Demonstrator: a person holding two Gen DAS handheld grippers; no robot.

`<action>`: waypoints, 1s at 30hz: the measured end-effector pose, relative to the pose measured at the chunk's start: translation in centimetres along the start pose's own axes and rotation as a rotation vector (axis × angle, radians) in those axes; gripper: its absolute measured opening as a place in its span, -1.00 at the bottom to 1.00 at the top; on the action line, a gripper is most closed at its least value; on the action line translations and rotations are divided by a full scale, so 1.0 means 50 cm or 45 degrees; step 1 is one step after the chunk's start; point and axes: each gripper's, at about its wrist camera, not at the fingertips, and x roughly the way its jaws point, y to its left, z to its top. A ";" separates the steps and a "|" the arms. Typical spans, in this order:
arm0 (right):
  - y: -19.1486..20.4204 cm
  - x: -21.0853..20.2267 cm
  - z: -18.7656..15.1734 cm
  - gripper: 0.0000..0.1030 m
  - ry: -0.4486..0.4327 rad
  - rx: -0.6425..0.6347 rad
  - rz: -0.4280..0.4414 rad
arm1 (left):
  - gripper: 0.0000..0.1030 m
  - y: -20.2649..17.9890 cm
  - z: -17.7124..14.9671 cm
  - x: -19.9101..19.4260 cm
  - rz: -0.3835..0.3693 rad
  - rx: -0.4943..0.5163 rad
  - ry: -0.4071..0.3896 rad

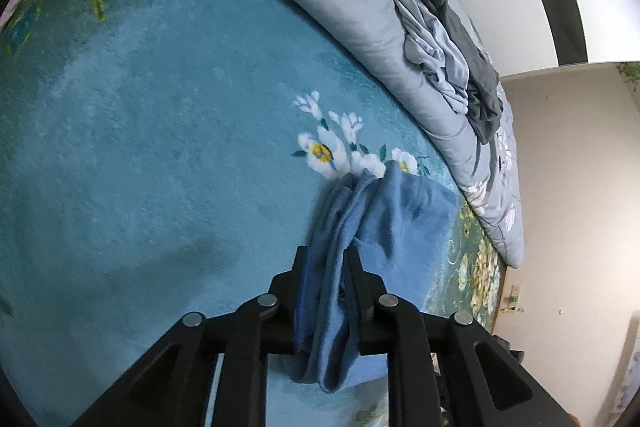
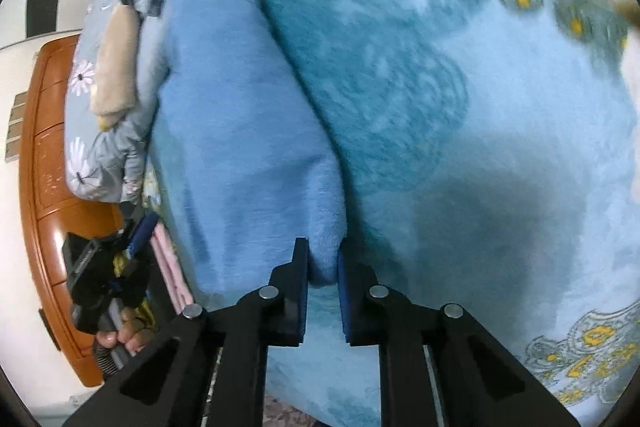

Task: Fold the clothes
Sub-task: 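Press the folded shirt flat with the left tool while the right tool grasps its edge, then grasp the folded blue shirt bundle with the left tool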

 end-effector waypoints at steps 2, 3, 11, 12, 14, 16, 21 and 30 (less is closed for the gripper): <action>0.007 -0.029 0.024 -0.77 -0.004 -0.041 0.002 | -0.57 -0.014 0.001 0.008 -0.014 0.003 0.001; 0.006 -0.049 0.036 -0.77 -0.005 -0.076 -0.020 | -0.52 -0.022 0.002 0.012 -0.022 0.006 0.005; 0.051 -0.147 0.284 -0.77 0.078 -0.484 -0.283 | -0.25 -0.105 0.026 0.081 -0.061 0.079 0.048; 0.063 -0.151 0.313 -0.77 0.098 -0.543 -0.315 | -0.24 -0.115 0.032 0.096 -0.060 0.088 0.059; 0.083 -0.156 0.368 -0.77 0.137 -0.648 -0.379 | -0.22 -0.134 0.042 0.125 -0.059 0.107 0.084; 0.107 -0.143 0.412 -0.77 0.171 -0.717 -0.414 | -0.22 -0.148 0.041 0.156 -0.050 0.130 0.131; 0.116 -0.109 0.454 -0.77 0.258 -0.796 -0.490 | -0.21 -0.167 0.021 0.222 -0.022 0.156 0.236; 0.079 -0.164 0.447 -0.69 0.202 -0.721 -0.399 | -0.69 -0.184 -0.013 0.244 -0.023 0.171 0.242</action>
